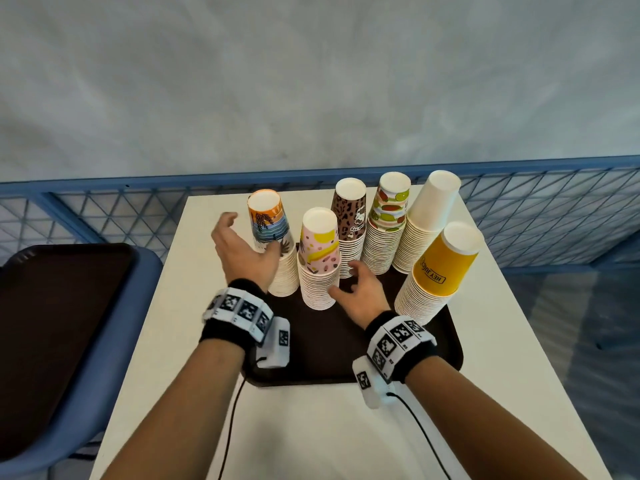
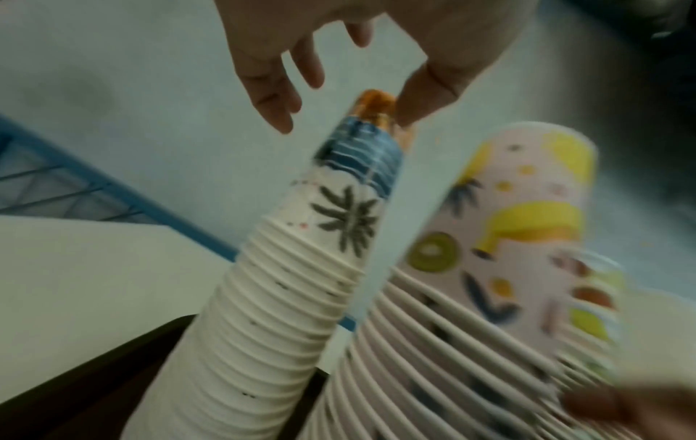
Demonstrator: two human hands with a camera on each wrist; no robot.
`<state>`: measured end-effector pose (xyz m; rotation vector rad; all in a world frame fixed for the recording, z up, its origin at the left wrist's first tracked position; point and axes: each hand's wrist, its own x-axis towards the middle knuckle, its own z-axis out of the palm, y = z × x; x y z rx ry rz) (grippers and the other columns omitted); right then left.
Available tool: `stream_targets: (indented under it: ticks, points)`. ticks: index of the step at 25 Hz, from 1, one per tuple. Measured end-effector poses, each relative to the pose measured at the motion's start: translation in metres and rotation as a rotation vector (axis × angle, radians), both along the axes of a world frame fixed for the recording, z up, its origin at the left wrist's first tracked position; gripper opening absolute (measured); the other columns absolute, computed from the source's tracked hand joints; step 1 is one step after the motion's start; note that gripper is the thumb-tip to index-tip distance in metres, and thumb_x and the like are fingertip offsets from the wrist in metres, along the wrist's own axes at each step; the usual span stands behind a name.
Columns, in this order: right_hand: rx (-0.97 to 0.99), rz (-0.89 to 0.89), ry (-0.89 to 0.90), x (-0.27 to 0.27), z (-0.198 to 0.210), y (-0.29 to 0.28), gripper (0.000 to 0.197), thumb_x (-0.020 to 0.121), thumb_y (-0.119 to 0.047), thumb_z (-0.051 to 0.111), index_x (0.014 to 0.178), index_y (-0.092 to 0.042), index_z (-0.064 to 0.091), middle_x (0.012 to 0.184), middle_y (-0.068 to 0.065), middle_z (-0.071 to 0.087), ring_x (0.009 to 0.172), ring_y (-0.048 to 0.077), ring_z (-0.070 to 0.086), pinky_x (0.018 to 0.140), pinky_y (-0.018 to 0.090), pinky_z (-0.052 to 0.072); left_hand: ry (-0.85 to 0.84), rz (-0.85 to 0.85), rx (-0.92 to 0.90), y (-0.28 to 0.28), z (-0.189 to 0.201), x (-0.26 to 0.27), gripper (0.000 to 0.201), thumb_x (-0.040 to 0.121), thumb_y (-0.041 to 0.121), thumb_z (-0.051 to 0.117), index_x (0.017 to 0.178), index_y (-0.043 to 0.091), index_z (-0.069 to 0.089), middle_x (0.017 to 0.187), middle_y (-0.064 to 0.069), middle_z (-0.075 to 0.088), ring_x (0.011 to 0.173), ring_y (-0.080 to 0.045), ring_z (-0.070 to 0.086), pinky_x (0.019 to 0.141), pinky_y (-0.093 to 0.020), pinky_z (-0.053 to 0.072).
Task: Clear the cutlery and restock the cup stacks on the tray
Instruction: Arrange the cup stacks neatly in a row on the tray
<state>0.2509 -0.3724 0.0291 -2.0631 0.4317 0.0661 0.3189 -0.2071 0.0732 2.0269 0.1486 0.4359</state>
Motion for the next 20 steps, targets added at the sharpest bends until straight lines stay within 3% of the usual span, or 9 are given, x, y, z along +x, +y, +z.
stream_targets:
  ticks: [3, 5, 8, 10, 15, 20]
  points:
    - [0.079, -0.079, 0.081, 0.010, -0.018, 0.020, 0.062, 0.079, -0.026, 0.068, 0.131, -0.004, 0.039, 0.130, 0.016, 0.052, 0.119, 0.029, 0.051, 0.099, 0.033, 0.041, 0.180, -0.147, -0.024, 0.015, -0.004, 0.025, 0.106, 0.060, 0.011, 0.083, 0.142, 0.023, 0.016, 0.145, -0.011, 0.032, 0.134, -0.025, 0.035, 0.111, -0.037, 0.031]
    - [0.151, -0.172, 0.079, 0.019, -0.028, 0.035, 0.060, 0.080, -0.026, 0.067, 0.129, -0.004, 0.040, 0.131, 0.018, 0.051, 0.120, 0.030, 0.050, 0.100, 0.035, 0.041, 0.254, -0.268, -0.020, 0.014, -0.012, 0.034, 0.115, 0.058, 0.013, 0.086, 0.144, 0.027, 0.012, 0.147, -0.007, 0.036, 0.132, -0.022, 0.040, 0.108, -0.035, 0.035]
    - [0.219, -0.272, 0.078, 0.031, -0.036, 0.051, 0.061, 0.081, -0.028, 0.066, 0.130, -0.004, 0.039, 0.134, 0.018, 0.048, 0.124, 0.030, 0.046, 0.103, 0.037, 0.040, 0.276, -0.262, 0.002, 0.013, -0.025, 0.042, 0.091, 0.063, 0.015, 0.083, 0.137, 0.017, 0.031, 0.132, -0.008, 0.054, 0.121, -0.024, 0.053, 0.098, -0.028, 0.041]
    - [0.251, -0.298, 0.080, 0.039, -0.040, 0.058, 0.060, 0.082, -0.028, 0.065, 0.131, -0.005, 0.039, 0.136, 0.017, 0.046, 0.126, 0.030, 0.044, 0.104, 0.038, 0.039, 0.256, -0.224, 0.001, 0.017, -0.029, 0.046, 0.079, 0.065, 0.014, 0.081, 0.130, 0.012, 0.037, 0.126, -0.009, 0.058, 0.115, -0.025, 0.056, 0.092, -0.025, 0.041]
    - [0.265, -0.317, 0.023, 0.055, -0.043, 0.063, 0.062, 0.084, -0.025, 0.063, 0.135, -0.003, 0.036, 0.139, 0.015, 0.042, 0.128, 0.028, 0.042, 0.104, 0.034, 0.035, 0.246, -0.232, 0.016, 0.023, -0.029, 0.052, 0.077, 0.065, 0.013, 0.081, 0.129, 0.010, 0.038, 0.127, -0.009, 0.058, 0.115, -0.024, 0.056, 0.092, -0.023, 0.040]
    - [0.282, -0.252, 0.042, 0.050, -0.045, 0.053, 0.061, 0.083, -0.023, 0.064, 0.135, -0.008, 0.037, 0.139, 0.014, 0.042, 0.126, 0.030, 0.045, 0.105, 0.040, 0.040, 0.273, -0.258, 0.000, 0.023, -0.030, 0.045, 0.080, 0.066, 0.016, 0.081, 0.133, 0.011, 0.036, 0.131, -0.007, 0.055, 0.120, -0.022, 0.053, 0.098, -0.026, 0.040]
